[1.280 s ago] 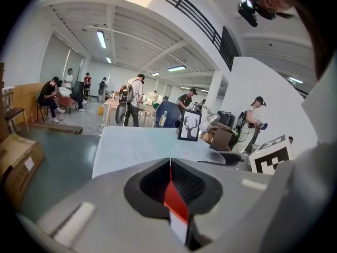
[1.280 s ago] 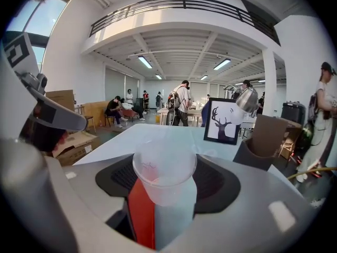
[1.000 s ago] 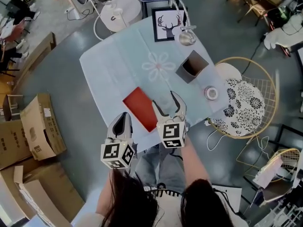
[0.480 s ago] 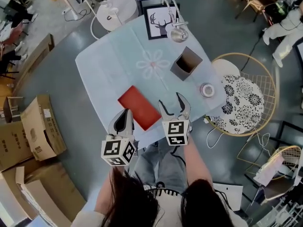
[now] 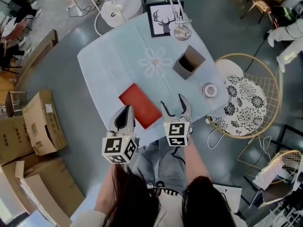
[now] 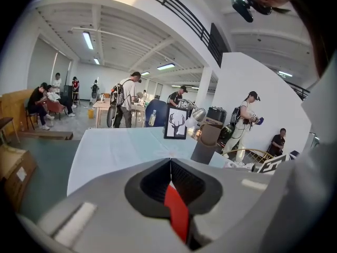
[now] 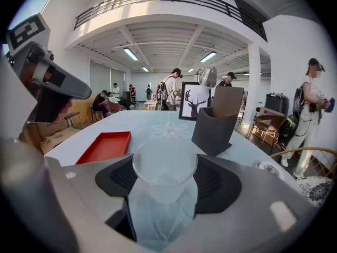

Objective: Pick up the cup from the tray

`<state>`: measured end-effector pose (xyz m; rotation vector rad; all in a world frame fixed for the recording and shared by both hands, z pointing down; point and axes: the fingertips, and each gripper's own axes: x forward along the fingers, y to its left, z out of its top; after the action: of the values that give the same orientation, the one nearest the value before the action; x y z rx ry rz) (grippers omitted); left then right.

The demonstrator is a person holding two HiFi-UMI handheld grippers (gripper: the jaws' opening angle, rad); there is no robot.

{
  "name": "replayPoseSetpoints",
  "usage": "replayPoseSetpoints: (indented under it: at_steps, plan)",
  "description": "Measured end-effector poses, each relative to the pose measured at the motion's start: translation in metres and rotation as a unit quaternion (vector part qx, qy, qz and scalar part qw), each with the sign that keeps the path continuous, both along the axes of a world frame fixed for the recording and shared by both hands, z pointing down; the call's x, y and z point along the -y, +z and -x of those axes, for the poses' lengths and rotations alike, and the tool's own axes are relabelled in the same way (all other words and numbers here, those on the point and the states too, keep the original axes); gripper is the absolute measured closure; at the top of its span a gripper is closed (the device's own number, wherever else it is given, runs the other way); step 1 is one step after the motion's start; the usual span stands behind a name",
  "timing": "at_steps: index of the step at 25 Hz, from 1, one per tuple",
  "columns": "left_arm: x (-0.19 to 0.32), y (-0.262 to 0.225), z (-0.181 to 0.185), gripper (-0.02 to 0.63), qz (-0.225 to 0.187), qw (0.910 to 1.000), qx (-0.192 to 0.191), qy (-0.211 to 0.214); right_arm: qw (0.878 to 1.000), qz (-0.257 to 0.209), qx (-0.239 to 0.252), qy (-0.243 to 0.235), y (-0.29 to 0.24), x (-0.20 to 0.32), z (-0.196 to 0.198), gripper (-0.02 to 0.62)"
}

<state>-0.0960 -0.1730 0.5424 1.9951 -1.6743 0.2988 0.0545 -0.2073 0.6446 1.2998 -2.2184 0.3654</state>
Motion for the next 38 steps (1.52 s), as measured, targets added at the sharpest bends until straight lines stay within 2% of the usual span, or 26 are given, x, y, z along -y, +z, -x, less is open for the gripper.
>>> replayPoseSetpoints:
  at_steps: [3,5,7,13,15,19,23,26,29,31,34,38]
  plan:
    - [-0.003,0.003,-0.002,0.604,-0.002,1.0000,0.000,0.000,1.000,0.006,0.028,0.001,0.000,-0.002,0.000,0.238]
    - [-0.005,0.005,-0.002,0.604,-0.003,1.0000,0.002,0.000,0.999,0.006,0.046,-0.002,-0.002,-0.004,0.001,0.182]
    - [-0.006,0.004,-0.002,0.604,0.000,1.0000,-0.001,-0.004,0.999,0.001,0.050,-0.010,-0.004,-0.006,0.003,0.164]
    - [-0.009,-0.001,-0.005,0.604,-0.005,0.9999,0.017,0.002,0.998,-0.012,0.061,0.004,-0.015,-0.007,0.000,0.146]
    - [-0.011,-0.002,-0.006,0.604,-0.007,0.9999,0.011,-0.001,0.998,-0.018,0.063,0.010,-0.022,-0.008,-0.003,0.146]
    - [-0.015,-0.006,-0.005,0.604,-0.012,0.9999,0.007,-0.007,0.995,-0.008,0.086,0.055,-0.031,-0.013,-0.012,0.144]
    - [-0.020,-0.013,-0.003,0.604,-0.026,0.9996,0.001,-0.010,0.994,-0.024,0.074,0.073,-0.056,-0.024,-0.018,0.146]
    - [-0.024,-0.026,-0.001,0.604,-0.040,0.9991,0.000,-0.012,0.994,-0.030,0.077,0.076,-0.078,-0.029,-0.019,0.183]
    - [-0.032,-0.042,-0.002,0.604,-0.057,0.9982,0.015,-0.004,0.993,-0.051,0.074,0.072,-0.100,-0.034,-0.018,0.210]
    - [-0.036,-0.052,-0.004,0.604,-0.068,0.9976,0.010,-0.001,0.993,-0.062,0.067,0.073,-0.111,-0.036,-0.019,0.229]
    - [-0.044,-0.068,-0.003,0.604,-0.083,0.9965,0.003,-0.006,0.993,-0.071,0.062,0.075,-0.127,-0.042,-0.020,0.293]
    - [-0.056,-0.088,0.003,0.604,-0.102,0.9947,-0.004,-0.013,0.994,-0.091,0.039,0.053,-0.151,-0.058,-0.008,0.338]
